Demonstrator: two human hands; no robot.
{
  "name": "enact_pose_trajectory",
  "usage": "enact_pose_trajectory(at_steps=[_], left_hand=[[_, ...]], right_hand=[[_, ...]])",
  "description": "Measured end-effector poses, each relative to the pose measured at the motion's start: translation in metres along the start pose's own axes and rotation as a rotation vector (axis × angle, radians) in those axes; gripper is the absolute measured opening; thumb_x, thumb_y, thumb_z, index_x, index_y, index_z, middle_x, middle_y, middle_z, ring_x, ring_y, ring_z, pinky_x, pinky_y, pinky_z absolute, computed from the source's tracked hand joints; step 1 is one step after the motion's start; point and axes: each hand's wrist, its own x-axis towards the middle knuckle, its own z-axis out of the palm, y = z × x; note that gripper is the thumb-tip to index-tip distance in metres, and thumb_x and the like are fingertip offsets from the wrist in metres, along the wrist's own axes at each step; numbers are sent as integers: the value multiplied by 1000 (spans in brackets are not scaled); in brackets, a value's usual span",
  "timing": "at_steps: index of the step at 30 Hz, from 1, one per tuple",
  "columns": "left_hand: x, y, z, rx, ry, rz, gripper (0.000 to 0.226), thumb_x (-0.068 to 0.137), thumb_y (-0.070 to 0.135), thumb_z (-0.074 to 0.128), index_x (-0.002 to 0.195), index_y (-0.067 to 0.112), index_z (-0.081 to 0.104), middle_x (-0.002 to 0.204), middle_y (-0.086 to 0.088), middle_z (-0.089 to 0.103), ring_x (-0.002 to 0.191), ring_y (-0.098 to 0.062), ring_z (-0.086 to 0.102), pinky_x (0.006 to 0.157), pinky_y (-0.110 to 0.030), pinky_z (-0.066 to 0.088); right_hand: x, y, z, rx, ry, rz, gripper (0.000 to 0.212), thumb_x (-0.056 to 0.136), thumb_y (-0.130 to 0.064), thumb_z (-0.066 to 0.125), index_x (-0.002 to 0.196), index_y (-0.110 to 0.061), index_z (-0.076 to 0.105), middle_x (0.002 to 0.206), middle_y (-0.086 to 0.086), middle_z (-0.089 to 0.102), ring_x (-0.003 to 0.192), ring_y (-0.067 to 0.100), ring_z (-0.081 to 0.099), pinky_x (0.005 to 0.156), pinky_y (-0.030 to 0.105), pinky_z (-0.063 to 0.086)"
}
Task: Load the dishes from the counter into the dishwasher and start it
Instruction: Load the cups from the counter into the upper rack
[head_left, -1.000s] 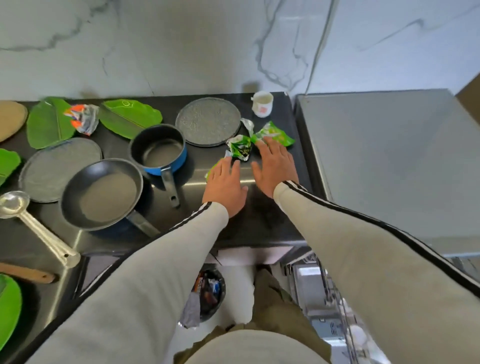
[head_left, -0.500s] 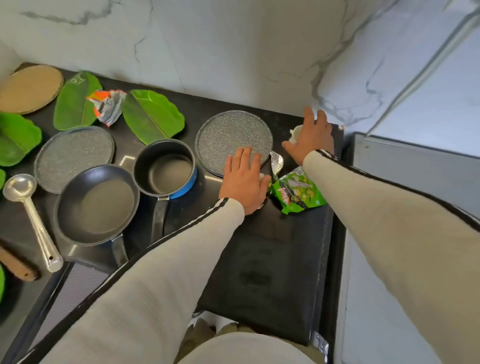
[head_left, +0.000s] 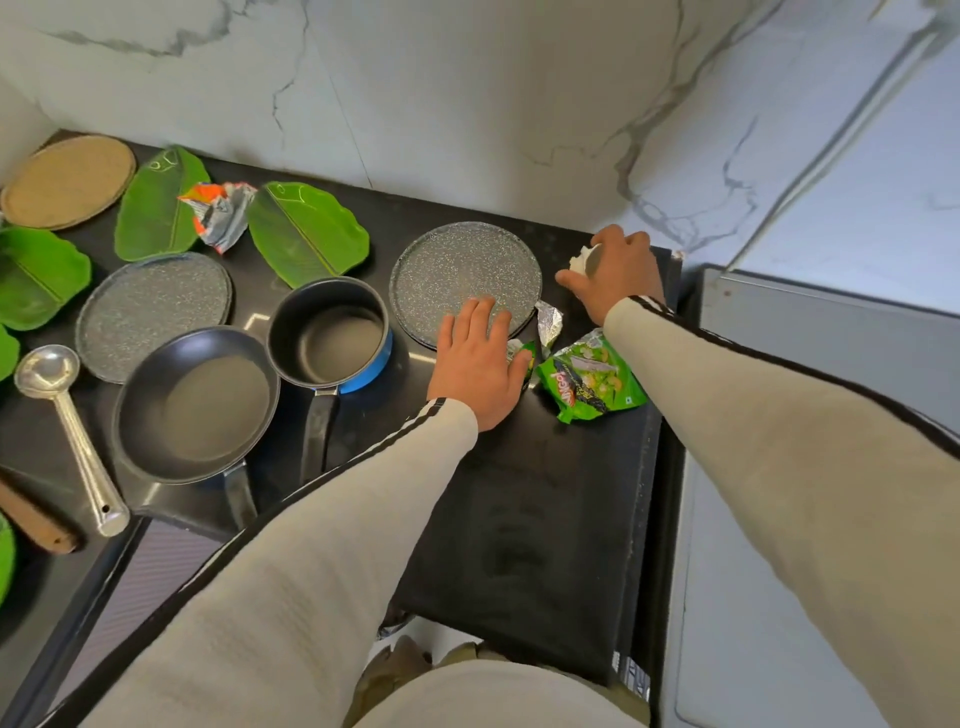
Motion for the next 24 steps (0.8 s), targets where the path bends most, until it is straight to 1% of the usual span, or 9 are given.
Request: enact_pose_trajectory(at_steps=[4, 9, 13, 15, 17, 19, 21, 23, 24], left_hand=[[-21, 5, -5, -6, 32, 61, 58, 102, 51, 32, 149, 18, 33, 162, -9, 22, 151, -28, 12, 124, -48, 8], [-69, 14, -11, -24, 36, 227, 55, 102, 45, 35, 146, 14, 38, 160, -11, 25, 150, -30, 16, 123, -46, 10], [-127, 22, 1, 5, -9, 406, 56, 101, 45, 36, 146, 11, 39, 158, -14, 29, 148, -32, 21, 121, -47, 17], [-163, 26, 11, 49, -61, 510, 57, 101, 45, 34, 147, 12, 36, 158, -15, 27, 149, -32, 19, 121, -48, 16], [-202, 30, 21, 89, -121, 623, 58, 102, 45, 31, 149, 12, 33, 160, -14, 22, 150, -32, 15, 123, -47, 13], [-241, 38, 29, 124, -176, 753, 58, 103, 45, 28, 150, 12, 32, 162, -13, 18, 151, -31, 10, 124, -46, 9], [-282, 49, 37, 138, -220, 868, 57, 104, 45, 27, 150, 12, 33, 162, -12, 18, 151, -31, 10, 124, -46, 10], [-320, 61, 49, 140, -258, 967, 58, 103, 47, 28, 150, 13, 32, 161, -12, 17, 151, -31, 12, 123, -45, 14], [-338, 70, 55, 130, -281, 1010, 58, 103, 47, 29, 150, 13, 32, 162, -11, 17, 150, -31, 13, 123, -45, 15]], right_hand=[[-31, -6, -17, 105, 43, 110, 71, 79, -63, 69, 126, -15, 46, 126, 14, 55, 113, 33, 57, 83, 33, 42], [-92, -3, -28, 499, 165, 502, 82, 76, -70, 65, 130, -10, 52, 132, 9, 59, 121, 29, 57, 97, 34, 44], [-169, 11, -23, 718, 202, 581, 93, 43, -81, 70, 102, -10, 64, 102, 7, 72, 94, 24, 69, 88, 36, 55], [-216, 26, -14, 767, 230, 597, 95, 38, -81, 72, 99, -9, 67, 93, 7, 73, 85, 22, 71, 85, 41, 58], [-273, 35, -12, 779, 313, 630, 94, 40, -82, 73, 97, -8, 66, 90, 7, 72, 82, 23, 70, 83, 42, 59], [-335, 43, -11, 783, 400, 704, 83, 51, -79, 72, 96, -10, 59, 89, 6, 69, 82, 24, 67, 84, 38, 57], [-398, 52, -10, 765, 440, 752, 80, 59, -80, 68, 97, -11, 57, 83, 2, 69, 79, 20, 65, 82, 34, 55], [-458, 66, -11, 768, 481, 801, 84, 59, -81, 65, 104, -10, 62, 70, 0, 71, 73, 18, 68, 82, 38, 57], [-487, 75, -10, 775, 504, 829, 79, 60, -78, 66, 107, -14, 61, 71, 1, 72, 76, 19, 70, 83, 40, 57]])
